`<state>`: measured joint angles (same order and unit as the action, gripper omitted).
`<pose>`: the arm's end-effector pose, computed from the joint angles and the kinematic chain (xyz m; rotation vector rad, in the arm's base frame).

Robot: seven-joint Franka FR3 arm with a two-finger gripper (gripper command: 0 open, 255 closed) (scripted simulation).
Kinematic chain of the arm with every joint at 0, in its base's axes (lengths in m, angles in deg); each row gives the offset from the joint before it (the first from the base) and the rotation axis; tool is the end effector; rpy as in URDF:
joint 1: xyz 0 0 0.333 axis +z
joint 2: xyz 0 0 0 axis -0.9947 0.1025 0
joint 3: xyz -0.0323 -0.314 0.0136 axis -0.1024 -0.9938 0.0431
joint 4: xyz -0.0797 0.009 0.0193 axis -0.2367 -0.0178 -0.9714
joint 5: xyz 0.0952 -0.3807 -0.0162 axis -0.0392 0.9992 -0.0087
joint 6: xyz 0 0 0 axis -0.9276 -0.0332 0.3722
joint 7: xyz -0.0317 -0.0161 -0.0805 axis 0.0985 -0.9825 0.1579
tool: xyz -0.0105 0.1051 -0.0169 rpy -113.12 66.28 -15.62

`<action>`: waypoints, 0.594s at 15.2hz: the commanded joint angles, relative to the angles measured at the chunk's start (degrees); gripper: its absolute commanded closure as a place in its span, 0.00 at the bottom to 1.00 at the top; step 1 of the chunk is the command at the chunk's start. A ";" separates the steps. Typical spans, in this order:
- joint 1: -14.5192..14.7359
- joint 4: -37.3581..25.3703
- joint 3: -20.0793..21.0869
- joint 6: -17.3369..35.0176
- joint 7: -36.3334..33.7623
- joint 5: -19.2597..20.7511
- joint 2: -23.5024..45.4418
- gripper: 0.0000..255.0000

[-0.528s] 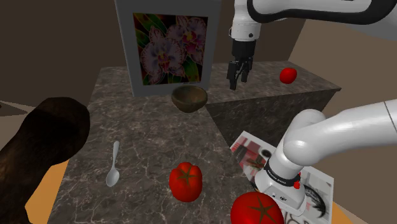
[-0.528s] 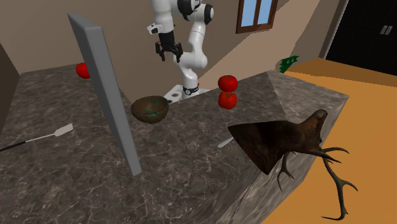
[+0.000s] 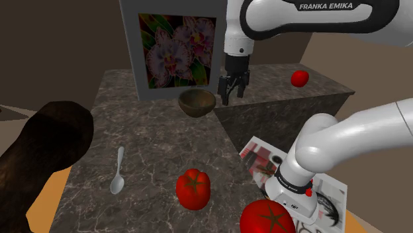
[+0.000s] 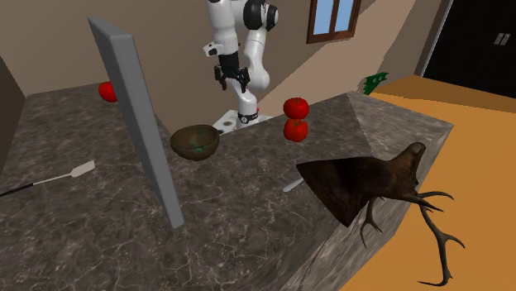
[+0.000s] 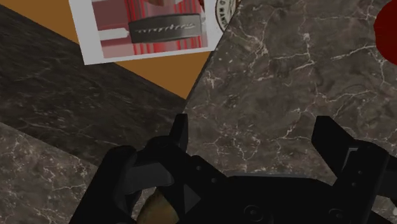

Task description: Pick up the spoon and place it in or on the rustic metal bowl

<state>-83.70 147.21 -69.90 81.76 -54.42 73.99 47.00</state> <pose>0.3195 0.0600 0.5339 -3.0861 0.1554 0.2124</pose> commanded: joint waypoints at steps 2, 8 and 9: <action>0.87 0.41 3.68 3.93 -5.46 -3.44 2.63 0.00; 1.85 -0.94 10.31 12.45 -15.07 -8.23 10.38 0.00; 1.93 -1.45 11.40 13.89 -16.66 -8.78 11.94 0.00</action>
<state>-81.90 146.39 -59.61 94.38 -69.26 65.88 57.54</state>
